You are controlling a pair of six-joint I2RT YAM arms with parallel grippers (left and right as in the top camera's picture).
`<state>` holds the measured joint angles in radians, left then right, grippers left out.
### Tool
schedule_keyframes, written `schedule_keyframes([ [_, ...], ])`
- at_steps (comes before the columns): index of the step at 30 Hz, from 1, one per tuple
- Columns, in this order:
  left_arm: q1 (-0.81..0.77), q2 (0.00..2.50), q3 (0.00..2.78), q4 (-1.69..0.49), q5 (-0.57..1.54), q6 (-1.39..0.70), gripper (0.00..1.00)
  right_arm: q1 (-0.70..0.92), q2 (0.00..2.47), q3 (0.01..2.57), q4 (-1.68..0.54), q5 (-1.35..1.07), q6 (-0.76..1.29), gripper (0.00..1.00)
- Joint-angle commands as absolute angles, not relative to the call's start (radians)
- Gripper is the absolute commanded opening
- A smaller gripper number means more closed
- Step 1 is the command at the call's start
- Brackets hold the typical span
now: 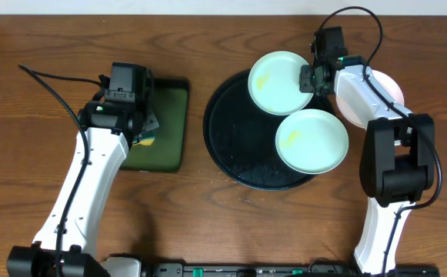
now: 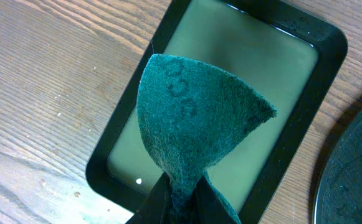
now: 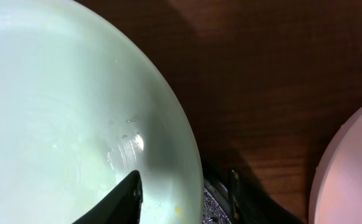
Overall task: Clean dirty plates on tray and stack at the side
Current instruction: 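Set the pink plate down at the right side and release, then grasp the rim of the upper pale green plate with the right gripper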
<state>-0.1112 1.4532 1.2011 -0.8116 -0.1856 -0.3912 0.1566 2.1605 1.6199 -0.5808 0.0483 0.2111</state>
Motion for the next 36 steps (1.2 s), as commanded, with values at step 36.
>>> schedule_keyframes([
  [36, -0.105, 1.453, 1.195, -0.803, -0.19, -0.379, 0.08, 0.239, 2.125, 1.619, -0.801, -0.355, 0.121, 0.01],
])
